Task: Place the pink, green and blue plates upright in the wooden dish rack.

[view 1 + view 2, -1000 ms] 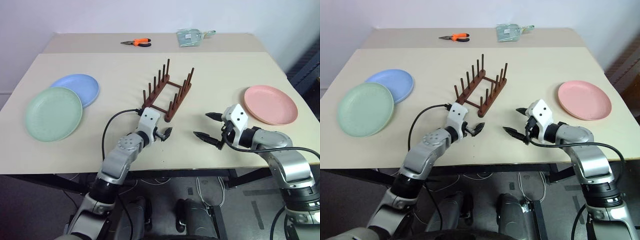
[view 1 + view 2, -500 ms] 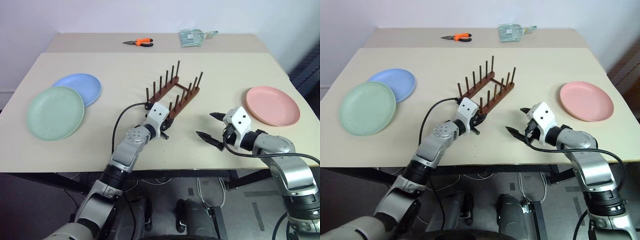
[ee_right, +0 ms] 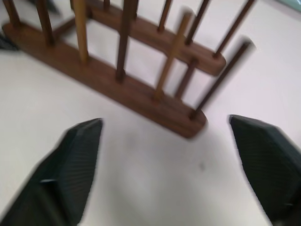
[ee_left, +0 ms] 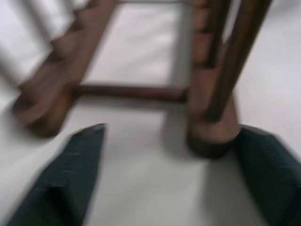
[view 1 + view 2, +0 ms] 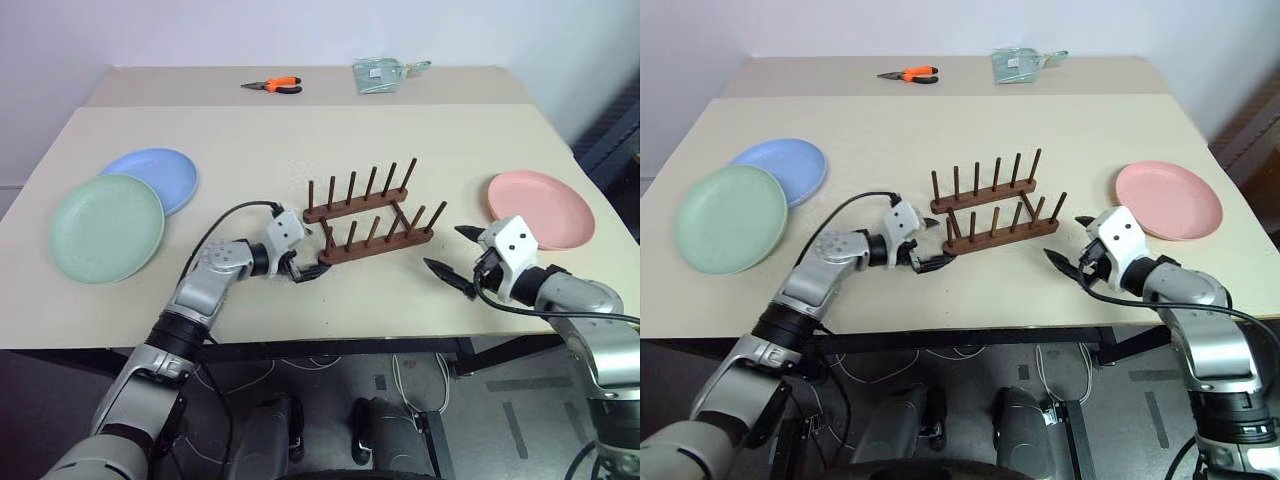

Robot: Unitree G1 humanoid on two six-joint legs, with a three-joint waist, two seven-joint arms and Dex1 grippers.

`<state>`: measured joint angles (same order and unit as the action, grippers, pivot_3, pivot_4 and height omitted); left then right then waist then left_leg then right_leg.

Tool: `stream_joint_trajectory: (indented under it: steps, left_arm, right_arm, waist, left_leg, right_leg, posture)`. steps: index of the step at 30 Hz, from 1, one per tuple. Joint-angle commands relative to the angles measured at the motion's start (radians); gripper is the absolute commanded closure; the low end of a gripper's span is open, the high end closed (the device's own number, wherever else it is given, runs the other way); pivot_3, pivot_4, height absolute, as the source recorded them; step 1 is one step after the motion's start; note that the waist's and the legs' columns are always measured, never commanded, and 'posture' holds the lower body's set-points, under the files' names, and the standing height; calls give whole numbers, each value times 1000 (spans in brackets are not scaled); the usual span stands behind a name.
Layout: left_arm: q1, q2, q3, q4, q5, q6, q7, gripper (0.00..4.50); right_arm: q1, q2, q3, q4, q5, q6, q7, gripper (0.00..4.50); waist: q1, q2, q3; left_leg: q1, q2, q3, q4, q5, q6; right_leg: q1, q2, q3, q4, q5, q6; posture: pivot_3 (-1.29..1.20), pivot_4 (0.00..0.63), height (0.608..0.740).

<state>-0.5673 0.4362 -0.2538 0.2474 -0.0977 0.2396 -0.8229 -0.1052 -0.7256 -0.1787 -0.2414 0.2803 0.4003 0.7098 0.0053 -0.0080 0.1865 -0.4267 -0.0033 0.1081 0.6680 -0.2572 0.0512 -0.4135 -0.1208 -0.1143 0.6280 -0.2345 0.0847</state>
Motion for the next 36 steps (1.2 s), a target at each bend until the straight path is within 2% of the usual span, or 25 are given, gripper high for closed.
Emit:
stream_joint_trajectory:
  steps: [1,3,6,9,12,16,22,25,28,33,36]
  left_arm:
    - [120,61,36,-190,-52,96,-43,180]
    - [173,61,33,-317,-97,188,-47,969]
    - [202,30,-35,-452,-95,283,-23,2425]
    - [163,-50,-115,-447,6,337,97,2425]
    - [116,-140,-121,-372,84,428,254,2425]
    - [87,-196,-88,-305,141,432,384,2425]
    - [61,-199,-59,-237,149,393,443,2425]
    - [60,-186,-58,-232,147,382,441,2425]
    - [64,-176,-42,-230,148,376,451,2455]
    - [58,-177,-18,-191,153,354,478,2455]
    - [46,-185,-16,-171,148,347,479,2455]
  right_arm:
    - [25,-36,-49,-38,21,20,22,1861]
    - [28,-41,-25,-37,8,27,24,2904]
    - [6,-36,40,-12,-33,41,14,4425]
    - [-53,-9,130,65,-110,14,-19,4425]
    - [-134,54,167,152,-126,29,-57,4425]
    - [-246,115,209,292,-181,16,-112,4425]
    - [-368,166,234,469,-250,-62,-174,4425]
    - [-367,133,204,457,-235,-65,-142,4425]
    - [-325,41,160,402,-240,-79,-106,3602]
    - [-261,-110,89,388,-273,-128,-100,1217]
    - [-265,-153,97,483,-314,-168,-111,1217]
  waist:
    - [-4,0,0]
    - [-4,1,0]
    - [7,1,0]
    - [11,1,0]
    - [9,0,0]
    - [1,0,0]
    - [-1,1,0]
    - [-1,1,0]
    - [1,1,0]
    - [3,1,-1]
    - [-3,2,-1]
  left_leg:
    - [0,0,0,0,0,0]
    - [1,0,0,0,0,0]
    - [0,0,0,0,0,0]
    - [0,-1,0,0,0,1]
    - [0,-1,-1,1,-1,1]
    - [1,0,0,1,1,-1]
    - [2,0,0,1,1,-1]
    - [2,0,0,1,1,-1]
    - [1,0,0,1,1,-1]
    - [1,-1,0,1,1,-1]
    - [3,0,1,0,1,-2]
  right_leg:
    - [0,0,0,0,0,0]
    - [0,0,0,0,0,0]
    - [1,-1,0,0,0,0]
    - [1,-1,0,-1,0,0]
    - [1,-1,0,0,0,0]
    - [1,2,0,1,0,0]
    - [2,2,0,1,0,0]
    - [2,2,0,1,0,0]
    - [2,2,0,1,0,0]
    - [2,1,1,1,0,0]
    - [2,1,1,1,0,0]
  posture:
    - [0,150,740]
    - [0,150,740]
    - [0,150,740]
    - [0,150,740]
    - [0,150,740]
    - [0,150,740]
    - [0,150,740]
    - [0,150,740]
    - [0,150,740]
    - [0,150,740]
    - [0,150,740]
